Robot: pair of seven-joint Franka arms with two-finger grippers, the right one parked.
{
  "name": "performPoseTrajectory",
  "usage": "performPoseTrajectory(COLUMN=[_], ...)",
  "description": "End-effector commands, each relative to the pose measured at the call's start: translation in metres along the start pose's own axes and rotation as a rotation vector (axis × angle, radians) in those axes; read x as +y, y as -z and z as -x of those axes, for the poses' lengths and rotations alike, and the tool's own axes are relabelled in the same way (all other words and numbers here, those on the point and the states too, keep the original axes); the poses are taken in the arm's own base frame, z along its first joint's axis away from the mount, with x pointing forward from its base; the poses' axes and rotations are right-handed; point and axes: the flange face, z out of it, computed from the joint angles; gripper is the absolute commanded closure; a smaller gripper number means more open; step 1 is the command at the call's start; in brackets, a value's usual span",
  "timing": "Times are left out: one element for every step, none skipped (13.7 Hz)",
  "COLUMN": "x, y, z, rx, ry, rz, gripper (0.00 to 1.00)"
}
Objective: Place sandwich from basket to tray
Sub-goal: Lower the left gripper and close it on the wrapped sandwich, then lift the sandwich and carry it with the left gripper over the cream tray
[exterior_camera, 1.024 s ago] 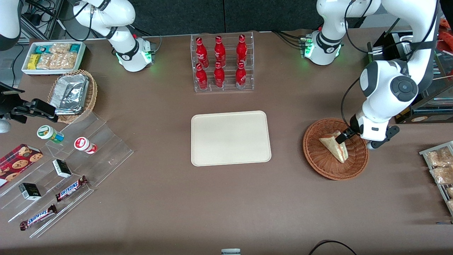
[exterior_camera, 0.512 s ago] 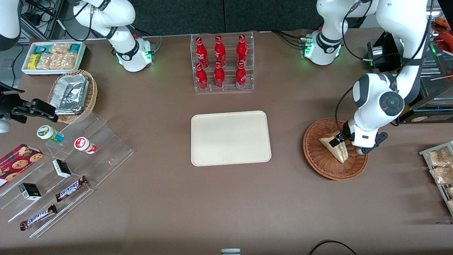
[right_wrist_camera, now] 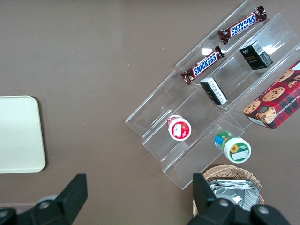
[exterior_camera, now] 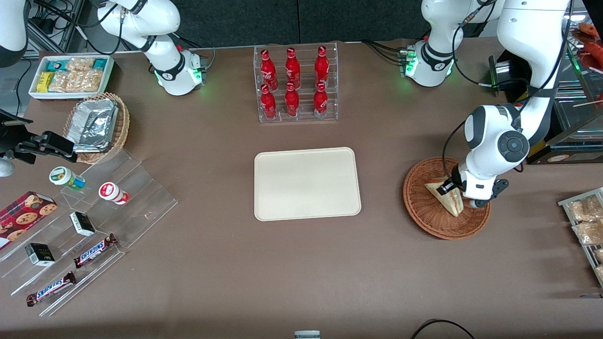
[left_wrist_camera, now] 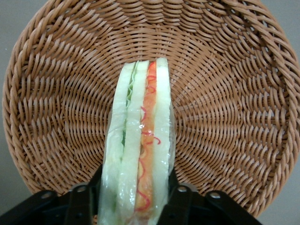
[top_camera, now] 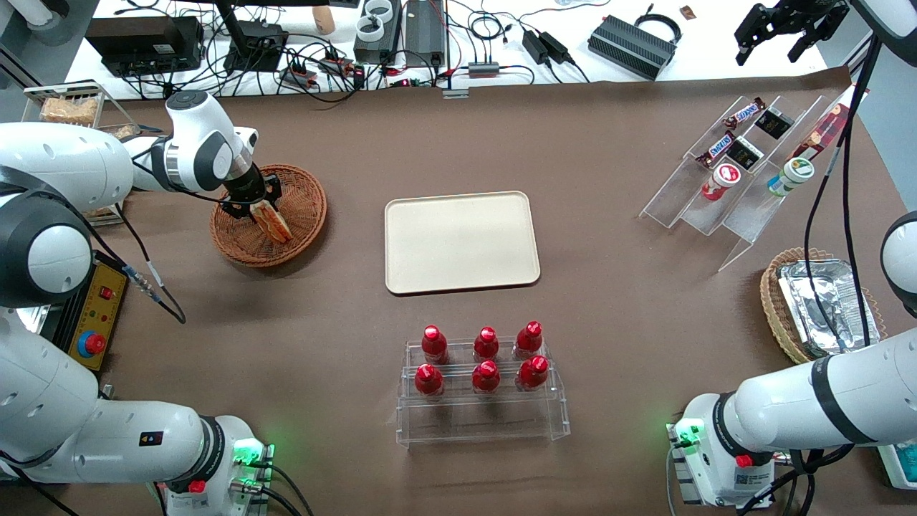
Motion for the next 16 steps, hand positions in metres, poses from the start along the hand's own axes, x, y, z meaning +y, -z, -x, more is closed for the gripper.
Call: performPoseTrajectory(x=[0.003,0.005,0.015,0.02,0.024,0.034,0.042,0.05,0.058,0.069,0.083,0.097,0.113,0.132,0.153,0.169], y=[0.004,0.01,0.021,0.032,0.043,0.055,0.069,0.082,0.093,0.102,0.107,0.108,0.107,0.107,0.11,0.106], z=[0.002,0.0,-0.004,-0.009,-0.012,-0.011,-0.01,-0.009,-0.006,0.0,0.01,0.026,0.045,0.066,0.089,0.104], rx=[-0.016,-0.028,-0.043,-0.065,-0.073,-0.079,-0.081,-0.084,-0.082,-0.072,-0.065,-0.062,-0.06,-0.055,-0.049,-0.046], ry=[0.018,0.013,0.005,0.001,0.001,-0.013,-0.025,-0.046,-0.071,-0.094,-0.122,-0.159,-0.221,-0.263,-0.295,-0.324], rz=[-0.002,-0.012,-0.023,-0.041,-0.048,-0.055,-0.058,-0.062,-0.068,-0.066,-0.063,-0.067,-0.071,-0.071,-0.066,-0.07], gripper=[1.0,1.0,1.0,1.0,1.0,1.0,1.0,1.0,1.0,1.0,1.0,1.0,1.0,1.0,1.0,1.0])
